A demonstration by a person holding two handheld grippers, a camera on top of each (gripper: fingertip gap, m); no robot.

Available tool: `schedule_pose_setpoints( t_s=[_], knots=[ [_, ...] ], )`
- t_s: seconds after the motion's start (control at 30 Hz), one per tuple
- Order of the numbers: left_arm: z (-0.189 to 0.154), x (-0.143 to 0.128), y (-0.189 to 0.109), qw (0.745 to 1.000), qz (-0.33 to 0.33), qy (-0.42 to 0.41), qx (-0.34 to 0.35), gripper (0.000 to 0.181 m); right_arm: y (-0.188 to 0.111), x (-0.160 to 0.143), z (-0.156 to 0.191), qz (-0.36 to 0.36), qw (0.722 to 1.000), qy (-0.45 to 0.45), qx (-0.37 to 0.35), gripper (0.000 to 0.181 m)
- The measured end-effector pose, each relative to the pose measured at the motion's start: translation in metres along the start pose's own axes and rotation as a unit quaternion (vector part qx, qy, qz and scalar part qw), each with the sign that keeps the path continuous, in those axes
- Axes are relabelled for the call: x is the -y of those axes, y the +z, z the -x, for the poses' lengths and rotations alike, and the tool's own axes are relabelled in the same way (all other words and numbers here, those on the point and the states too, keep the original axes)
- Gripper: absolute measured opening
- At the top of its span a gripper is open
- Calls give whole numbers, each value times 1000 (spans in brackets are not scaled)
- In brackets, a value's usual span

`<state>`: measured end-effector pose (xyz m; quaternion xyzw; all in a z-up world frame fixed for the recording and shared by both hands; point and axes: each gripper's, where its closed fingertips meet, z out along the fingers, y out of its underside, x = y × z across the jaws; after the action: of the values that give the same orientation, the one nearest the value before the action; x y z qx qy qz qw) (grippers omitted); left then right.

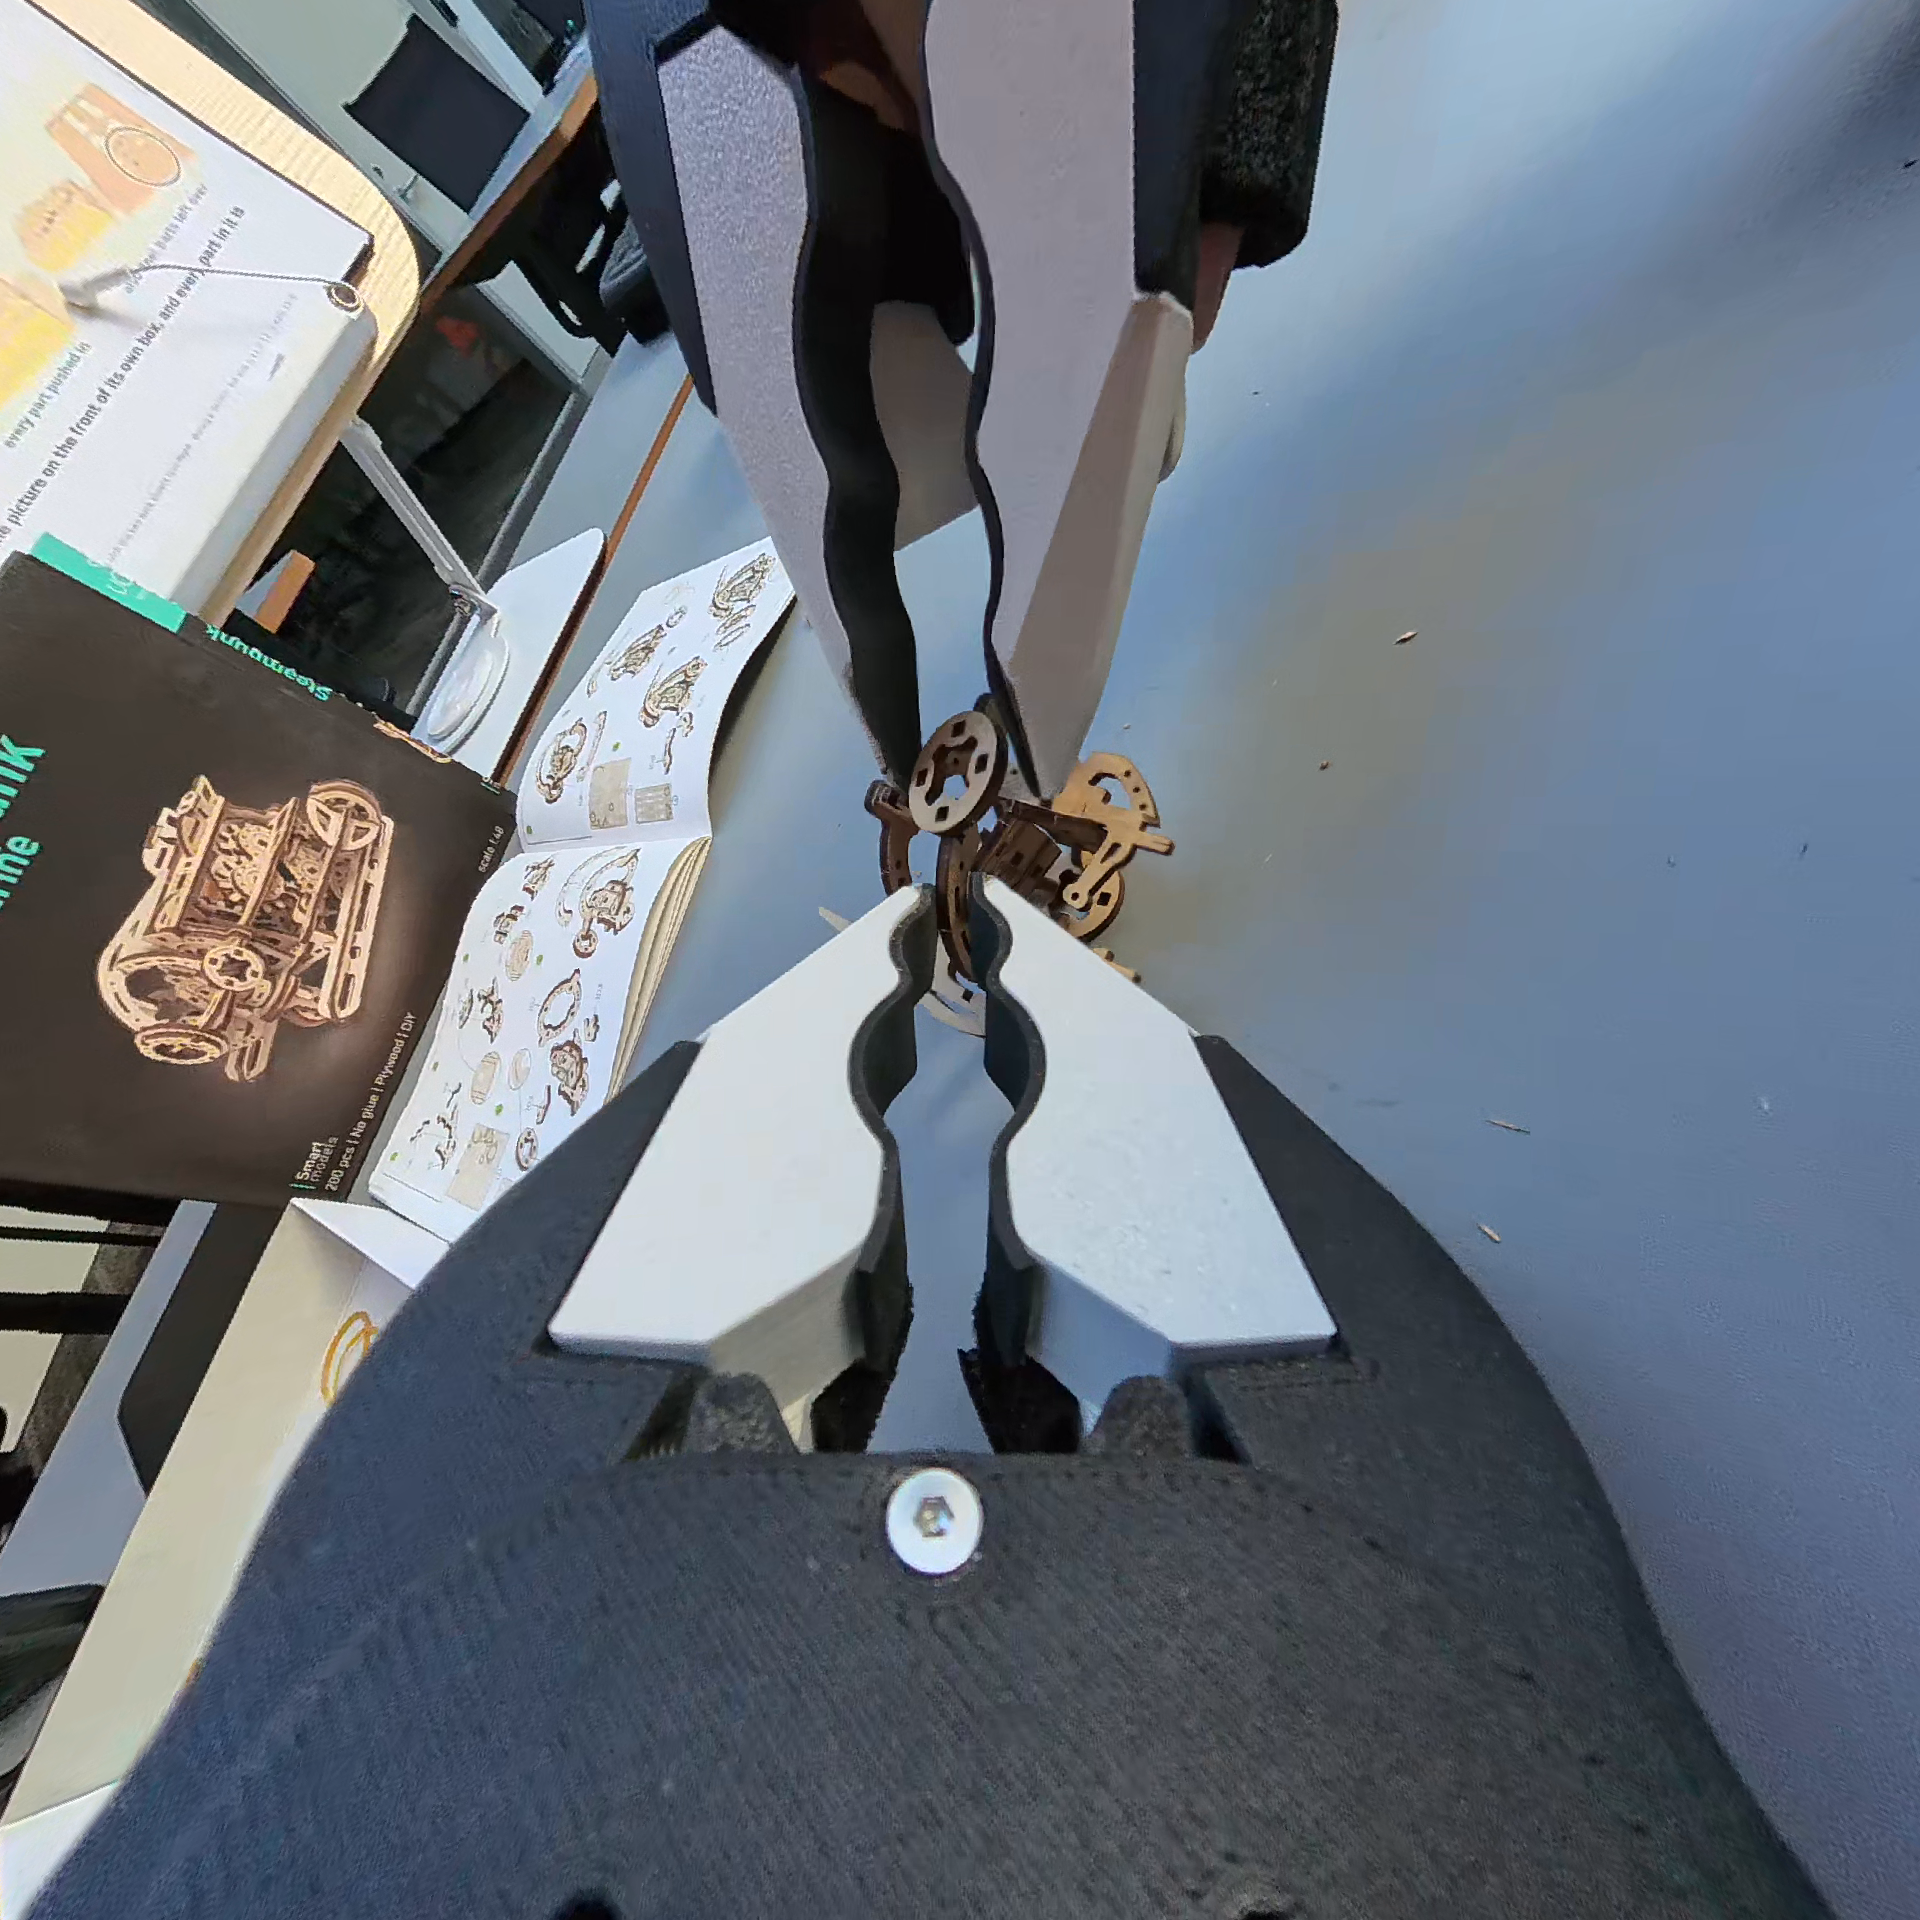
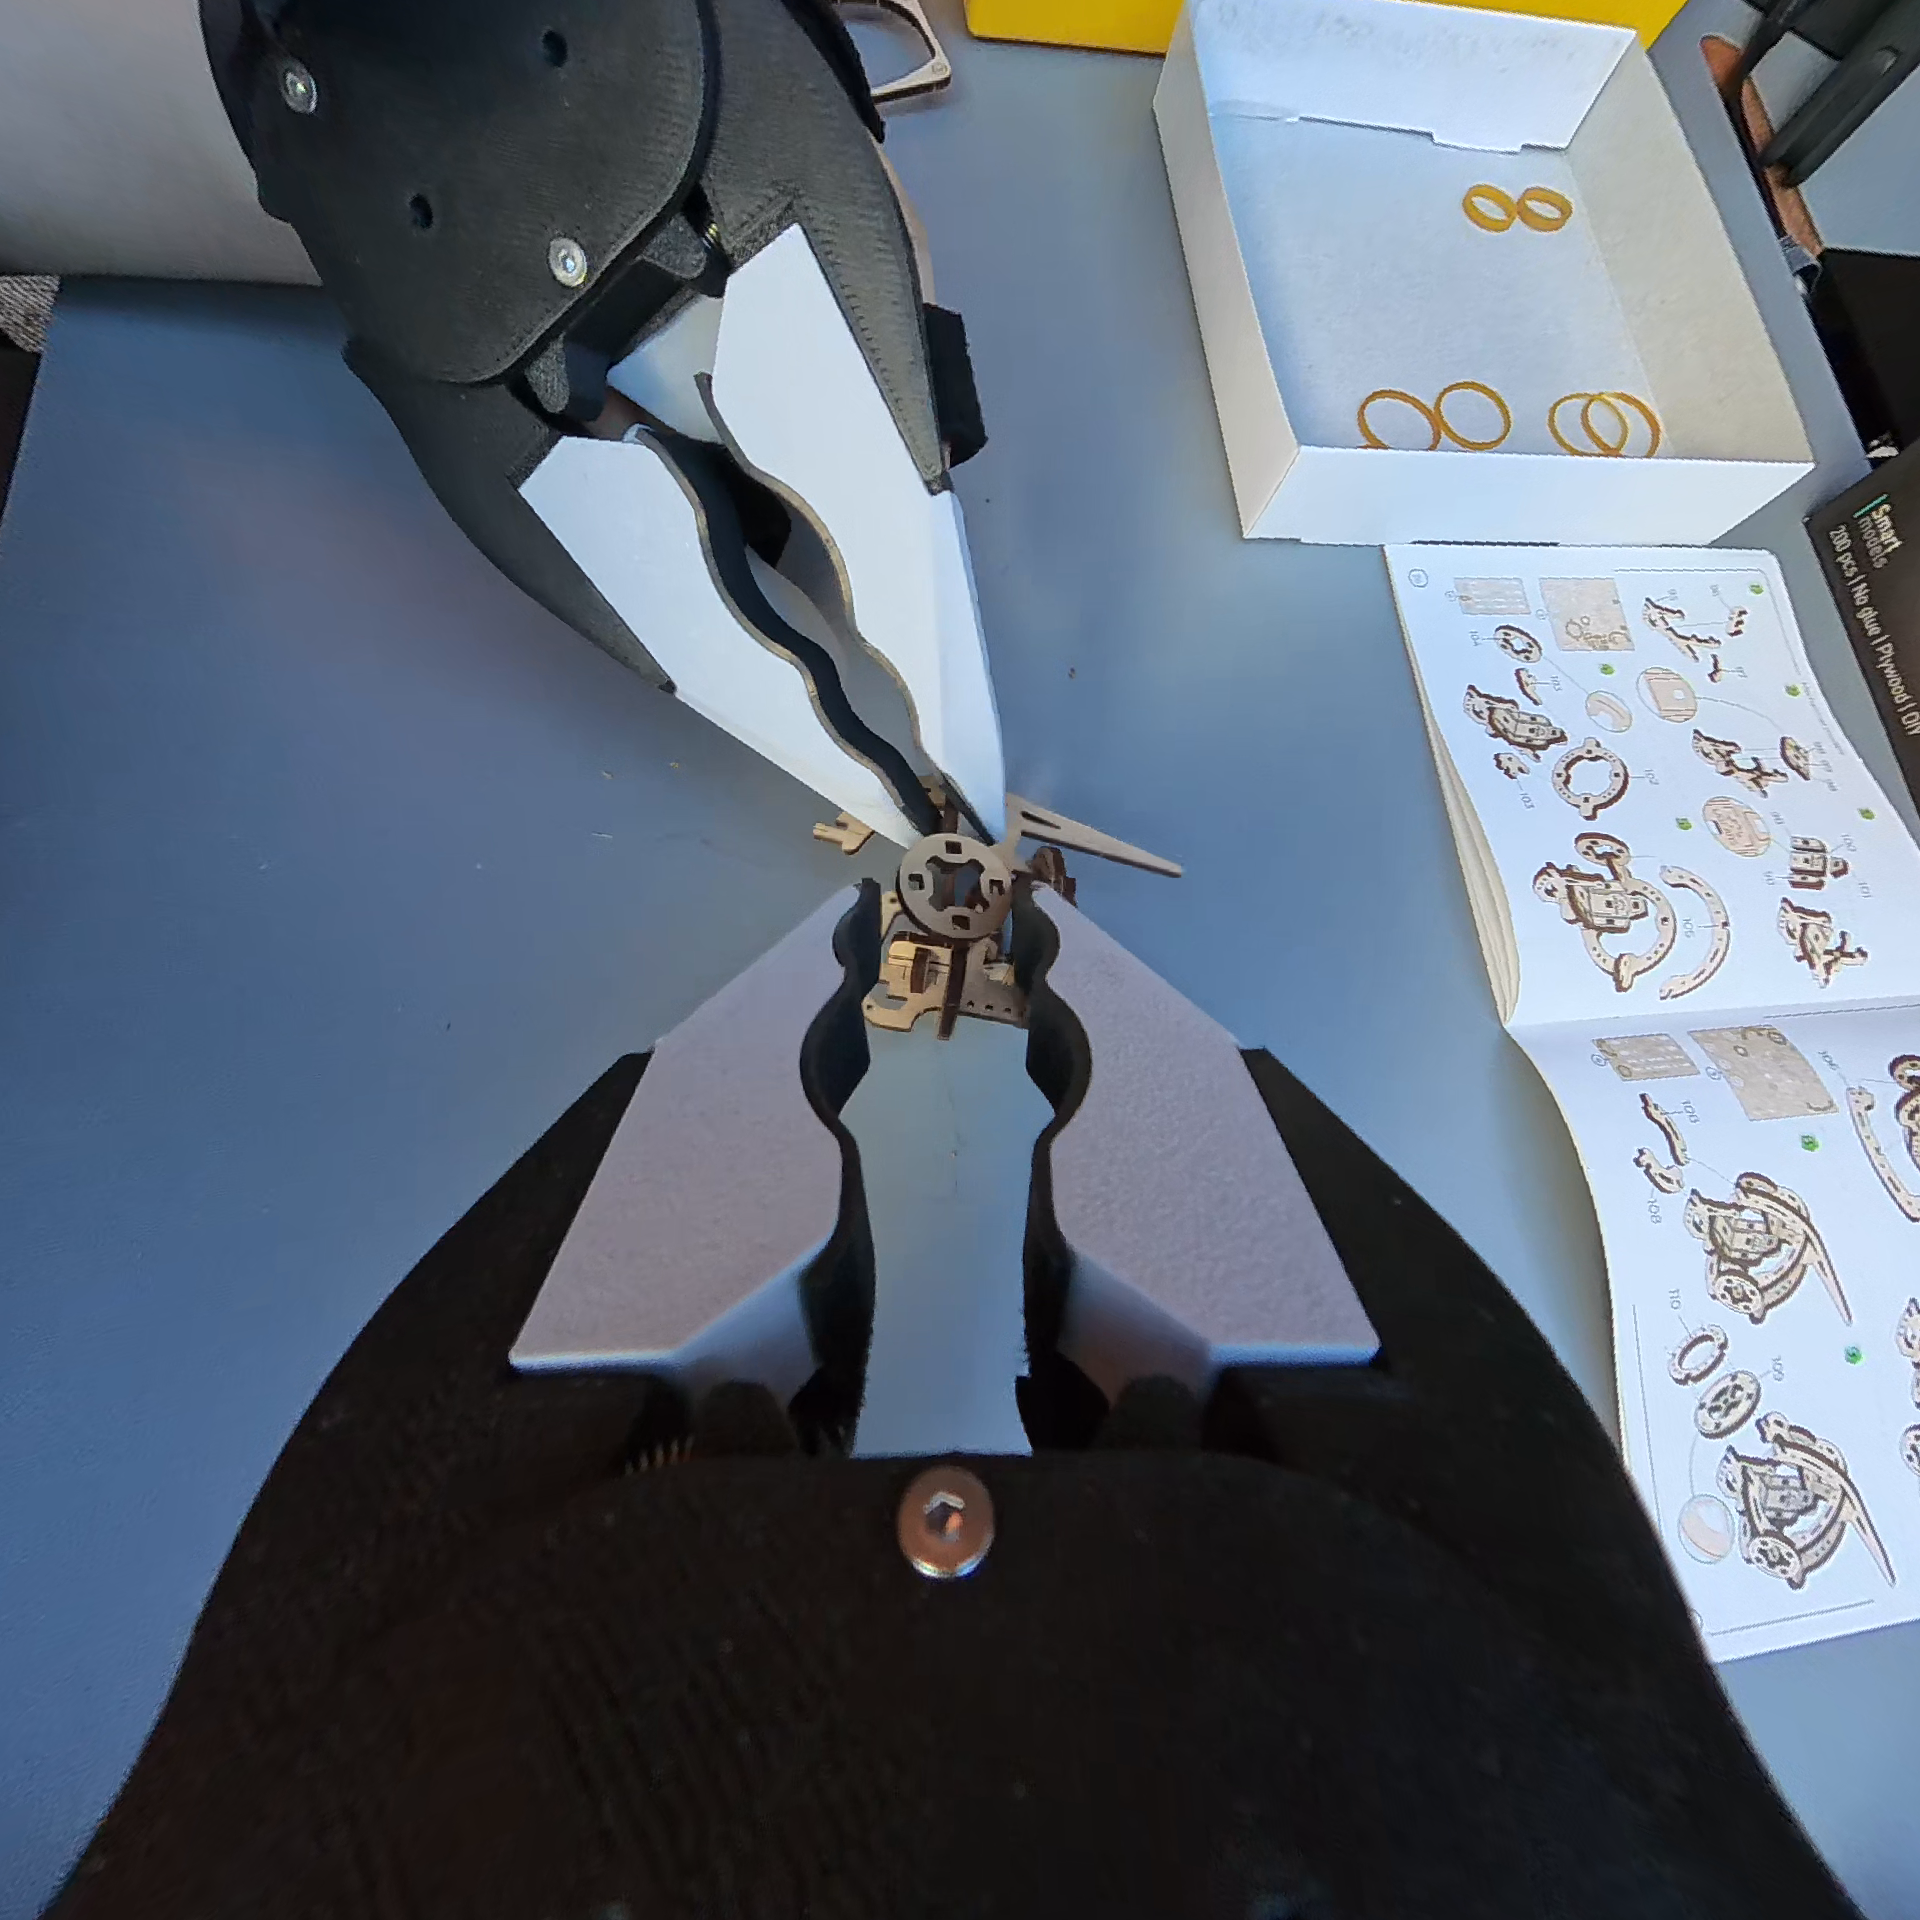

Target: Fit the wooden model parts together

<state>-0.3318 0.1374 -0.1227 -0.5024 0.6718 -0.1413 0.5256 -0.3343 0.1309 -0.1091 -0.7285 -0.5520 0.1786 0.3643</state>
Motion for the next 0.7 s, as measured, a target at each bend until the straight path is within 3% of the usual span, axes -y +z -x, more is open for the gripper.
schedule_pose_setpoints(
  t_s=[0.7],
  knots=[
    [0, 1, 0, 1000, 6, -5, 4, 6, -10, 8, -5, -64, 993, 93, 38, 26]
  ],
)
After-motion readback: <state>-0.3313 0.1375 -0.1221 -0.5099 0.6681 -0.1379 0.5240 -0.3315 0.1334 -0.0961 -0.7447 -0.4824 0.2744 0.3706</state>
